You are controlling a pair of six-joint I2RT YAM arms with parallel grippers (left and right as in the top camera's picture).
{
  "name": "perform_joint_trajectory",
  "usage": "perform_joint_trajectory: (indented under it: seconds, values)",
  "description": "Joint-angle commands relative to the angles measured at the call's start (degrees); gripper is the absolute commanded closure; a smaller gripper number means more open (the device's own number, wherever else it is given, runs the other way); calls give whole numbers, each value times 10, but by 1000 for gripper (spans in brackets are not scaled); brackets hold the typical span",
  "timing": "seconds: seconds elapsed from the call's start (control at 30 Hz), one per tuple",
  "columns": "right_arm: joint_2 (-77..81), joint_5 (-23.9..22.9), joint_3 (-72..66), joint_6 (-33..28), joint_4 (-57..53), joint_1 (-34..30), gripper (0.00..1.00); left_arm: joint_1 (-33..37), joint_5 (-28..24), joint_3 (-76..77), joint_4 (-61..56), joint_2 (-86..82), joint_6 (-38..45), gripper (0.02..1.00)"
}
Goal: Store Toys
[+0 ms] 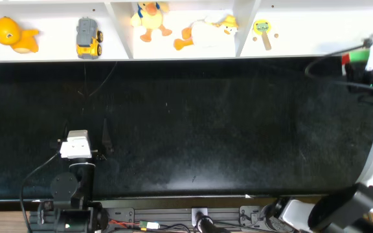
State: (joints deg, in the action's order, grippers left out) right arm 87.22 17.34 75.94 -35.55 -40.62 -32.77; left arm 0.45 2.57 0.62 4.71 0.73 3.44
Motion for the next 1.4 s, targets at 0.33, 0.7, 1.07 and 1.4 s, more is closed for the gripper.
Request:
perform_joint_trajectory:
  seconds: [0.33,0.7,1.07,1.4]
  values:
    - [172,4,163,59,-5,55,562,-2,-1,-1,1,-6,11,20]
    - [240,4,205,64,-10,80,546,-2,-1,-1,1,-6,10,23]
    - [232,-34,204,73,-7,82,7,-2,-1,-1,1,-6,11,20]
    - [78,-70,2,73,71,80,5,-2,-1,-1,1,-6,11,20]
